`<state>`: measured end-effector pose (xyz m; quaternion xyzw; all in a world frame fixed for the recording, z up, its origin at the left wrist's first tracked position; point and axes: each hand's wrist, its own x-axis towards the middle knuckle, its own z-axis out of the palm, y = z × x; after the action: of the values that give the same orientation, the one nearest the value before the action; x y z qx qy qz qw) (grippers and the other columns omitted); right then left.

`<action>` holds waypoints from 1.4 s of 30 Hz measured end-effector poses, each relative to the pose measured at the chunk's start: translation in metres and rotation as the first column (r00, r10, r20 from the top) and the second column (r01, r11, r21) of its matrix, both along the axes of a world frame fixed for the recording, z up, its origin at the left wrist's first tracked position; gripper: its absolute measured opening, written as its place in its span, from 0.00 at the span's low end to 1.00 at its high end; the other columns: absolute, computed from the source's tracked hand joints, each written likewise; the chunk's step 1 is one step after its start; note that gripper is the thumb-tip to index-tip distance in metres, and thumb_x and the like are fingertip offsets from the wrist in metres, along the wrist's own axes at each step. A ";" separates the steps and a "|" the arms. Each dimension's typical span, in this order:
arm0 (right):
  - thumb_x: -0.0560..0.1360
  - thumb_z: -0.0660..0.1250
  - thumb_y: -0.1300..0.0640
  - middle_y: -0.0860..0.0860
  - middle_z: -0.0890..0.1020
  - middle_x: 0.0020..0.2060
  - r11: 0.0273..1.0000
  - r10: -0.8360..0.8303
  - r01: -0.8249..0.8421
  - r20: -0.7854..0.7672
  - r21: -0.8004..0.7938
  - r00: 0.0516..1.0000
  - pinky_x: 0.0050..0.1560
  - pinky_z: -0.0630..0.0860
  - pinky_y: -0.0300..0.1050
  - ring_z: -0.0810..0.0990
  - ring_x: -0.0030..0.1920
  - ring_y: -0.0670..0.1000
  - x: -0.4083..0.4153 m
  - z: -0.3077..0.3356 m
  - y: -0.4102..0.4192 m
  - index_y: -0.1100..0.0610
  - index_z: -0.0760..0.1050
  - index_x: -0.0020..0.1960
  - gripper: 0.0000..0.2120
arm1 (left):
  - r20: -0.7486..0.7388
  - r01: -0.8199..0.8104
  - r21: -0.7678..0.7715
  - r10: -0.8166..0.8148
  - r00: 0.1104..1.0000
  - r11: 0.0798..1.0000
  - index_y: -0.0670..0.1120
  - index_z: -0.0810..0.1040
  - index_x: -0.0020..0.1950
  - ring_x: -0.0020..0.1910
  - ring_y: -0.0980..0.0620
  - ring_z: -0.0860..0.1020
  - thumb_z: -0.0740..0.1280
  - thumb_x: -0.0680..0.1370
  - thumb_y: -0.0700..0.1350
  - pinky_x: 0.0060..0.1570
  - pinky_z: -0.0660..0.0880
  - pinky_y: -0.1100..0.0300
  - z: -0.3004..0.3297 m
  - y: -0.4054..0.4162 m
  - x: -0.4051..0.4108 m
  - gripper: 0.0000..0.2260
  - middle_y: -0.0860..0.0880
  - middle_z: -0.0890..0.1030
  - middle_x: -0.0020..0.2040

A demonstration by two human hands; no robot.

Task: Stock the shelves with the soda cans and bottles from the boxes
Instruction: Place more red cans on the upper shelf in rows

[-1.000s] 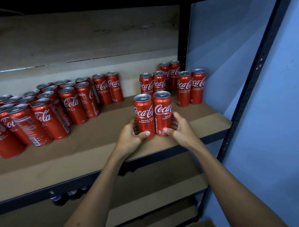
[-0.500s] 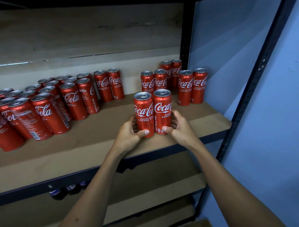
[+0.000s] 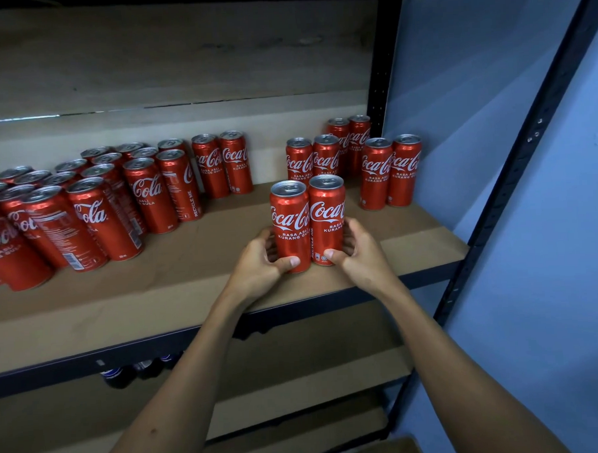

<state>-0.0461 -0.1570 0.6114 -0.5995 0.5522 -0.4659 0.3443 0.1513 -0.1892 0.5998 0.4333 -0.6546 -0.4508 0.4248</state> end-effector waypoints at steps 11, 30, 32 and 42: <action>0.75 0.72 0.63 0.44 0.76 0.60 1.000 -0.027 0.026 -0.039 -0.016 0.999 0.58 0.73 0.35 0.77 0.54 0.40 0.002 -0.004 -0.002 0.53 0.65 0.74 0.30 | 0.025 -0.002 -0.009 0.002 1.000 1.000 0.48 0.69 0.68 0.60 0.54 0.79 0.75 0.72 0.37 0.65 0.74 0.54 -0.002 -0.002 0.002 0.28 0.48 0.79 0.63; 0.73 0.71 0.62 0.52 0.79 0.47 0.838 -0.529 0.502 -0.091 -0.215 0.844 0.49 0.80 0.53 0.78 0.42 0.46 0.064 -0.029 0.038 0.56 0.74 0.50 0.08 | 0.111 -0.125 -0.005 0.125 0.986 0.992 0.42 0.70 0.71 0.60 0.50 0.78 0.75 0.73 0.40 0.66 0.73 0.52 -0.007 0.004 0.050 0.28 0.45 0.79 0.59; 0.73 0.70 0.63 0.51 0.80 0.45 0.861 -0.489 0.454 -0.126 -0.232 0.863 0.48 0.80 0.52 0.79 0.41 0.46 0.083 -0.029 0.046 0.56 0.75 0.47 0.07 | 0.110 -0.180 -0.019 0.181 0.977 0.983 0.43 0.73 0.67 0.57 0.51 0.79 0.74 0.74 0.40 0.64 0.74 0.54 -0.008 0.004 0.067 0.23 0.47 0.81 0.56; 0.73 0.70 0.61 0.48 0.82 0.45 0.987 -0.159 0.154 -0.234 -0.042 0.959 0.55 0.79 0.48 0.81 0.47 0.47 0.194 -0.016 0.034 0.55 0.79 0.54 0.09 | 0.116 -0.418 -0.107 0.429 0.896 0.902 0.42 0.81 0.54 0.47 0.54 0.81 0.71 0.75 0.38 0.53 0.76 0.63 -0.003 0.028 0.173 0.09 0.49 0.83 0.46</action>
<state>0.1474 -0.1234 0.5951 -0.6091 0.6296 -0.4233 0.2311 0.3242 -0.1615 0.5965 0.5782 -0.5894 -0.2904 0.4837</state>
